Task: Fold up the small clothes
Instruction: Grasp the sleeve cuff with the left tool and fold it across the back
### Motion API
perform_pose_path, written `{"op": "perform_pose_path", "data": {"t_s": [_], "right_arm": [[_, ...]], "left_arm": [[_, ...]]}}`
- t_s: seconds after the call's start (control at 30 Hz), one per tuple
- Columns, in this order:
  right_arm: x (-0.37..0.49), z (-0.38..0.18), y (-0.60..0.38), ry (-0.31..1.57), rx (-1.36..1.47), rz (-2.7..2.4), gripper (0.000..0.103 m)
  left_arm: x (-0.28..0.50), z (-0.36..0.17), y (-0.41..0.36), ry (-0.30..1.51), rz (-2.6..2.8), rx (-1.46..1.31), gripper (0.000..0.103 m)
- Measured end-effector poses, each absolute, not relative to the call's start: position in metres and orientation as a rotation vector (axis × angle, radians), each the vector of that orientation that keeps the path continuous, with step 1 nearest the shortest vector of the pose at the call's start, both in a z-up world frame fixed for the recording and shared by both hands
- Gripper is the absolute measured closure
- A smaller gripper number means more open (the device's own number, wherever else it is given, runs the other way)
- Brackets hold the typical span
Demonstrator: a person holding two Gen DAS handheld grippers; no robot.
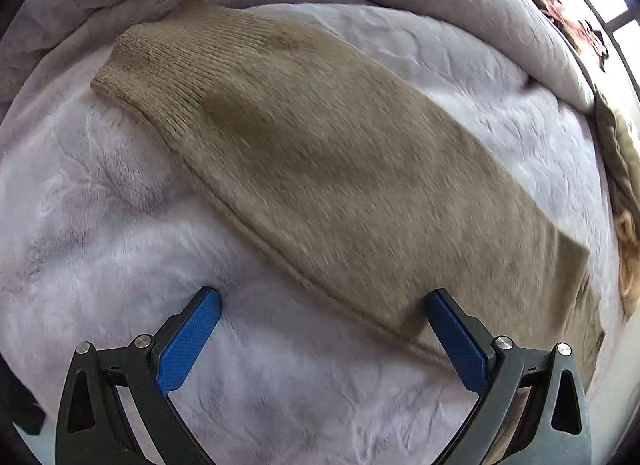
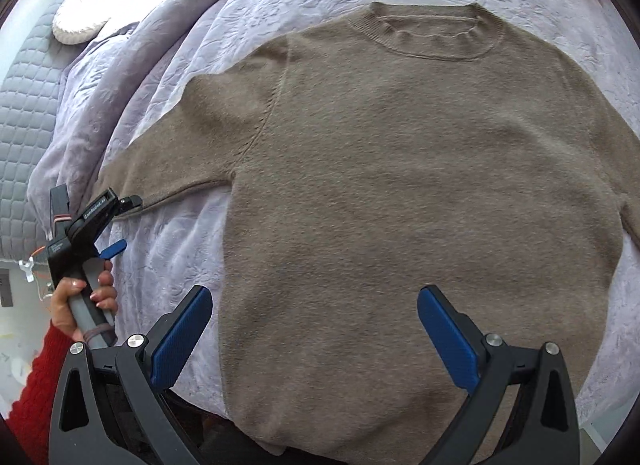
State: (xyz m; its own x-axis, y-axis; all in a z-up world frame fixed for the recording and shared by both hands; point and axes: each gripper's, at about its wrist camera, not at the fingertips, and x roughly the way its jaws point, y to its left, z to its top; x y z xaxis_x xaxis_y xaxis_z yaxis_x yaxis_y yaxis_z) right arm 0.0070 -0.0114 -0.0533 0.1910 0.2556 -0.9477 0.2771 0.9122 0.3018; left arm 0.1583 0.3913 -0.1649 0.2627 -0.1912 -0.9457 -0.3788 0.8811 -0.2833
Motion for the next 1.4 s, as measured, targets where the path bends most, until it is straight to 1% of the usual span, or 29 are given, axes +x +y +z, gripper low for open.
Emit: {"op": "perform_pose_path", "data": {"t_s": [0.13,0.17,0.2,0.23,0.3,0.33,0.37,0.47,0.57,0.73,0.9,1.0,1.1,1.23,1.4], "right_arm": [[0.011,-0.055,0.008,1.413,0.414,0.014,0.001],[0.012,-0.055,0.011,1.416,0.404,0.018,0.001],[0.013,-0.056,0.013,1.418,0.397,0.021,0.001],[0.013,-0.056,0.015,1.42,0.395,0.025,0.001],[0.014,-0.056,0.015,1.424,0.395,0.029,0.001],[0.013,-0.056,0.015,1.424,0.399,0.032,0.001],[0.013,-0.056,0.014,1.424,0.404,0.035,0.001],[0.013,-0.057,0.011,1.418,0.417,0.043,0.001],[0.011,-0.055,0.005,1.403,0.434,0.047,0.001],[0.003,-0.054,-0.016,1.373,0.474,0.038,0.001],[-0.013,-0.051,-0.052,1.329,0.538,-0.015,0.001],[-0.027,-0.05,-0.082,1.302,0.578,-0.068,0.001],[-0.046,-0.052,-0.112,1.279,0.615,-0.134,0.001],[-0.071,-0.059,-0.154,1.261,0.66,-0.225,0.001],[-0.099,-0.079,-0.195,1.274,0.709,-0.32,0.001]], "left_arm": [[0.175,-0.162,0.423,1.22,0.143,-0.582,0.0],[0.177,-0.16,0.429,1.193,0.149,-0.579,0.002],[0.18,-0.159,0.436,1.177,0.162,-0.572,0.015],[0.18,-0.161,0.438,1.187,0.187,-0.56,0.024],[0.172,-0.162,0.439,1.188,0.195,-0.558,0.06],[0.169,-0.161,0.438,1.176,0.172,-0.567,0.071],[0.166,-0.16,0.443,1.158,0.123,-0.589,0.093],[0.163,-0.143,0.458,1.118,0.089,-0.59,0.092],[0.151,-0.117,0.431,1.079,0.026,-0.572,0.092],[0.149,-0.057,0.348,1.019,-0.156,-0.474,0.092],[0.144,-0.006,0.238,0.97,-0.41,-0.369,0.092],[0.135,0.014,0.16,0.971,-0.567,-0.32,0.092],[0.115,0.017,0.086,0.992,-0.69,-0.232,0.092],[0.085,-0.005,0.002,1.064,-0.818,-0.122,0.092],[0.051,-0.054,-0.052,1.152,-0.861,0.032,0.092]]}}
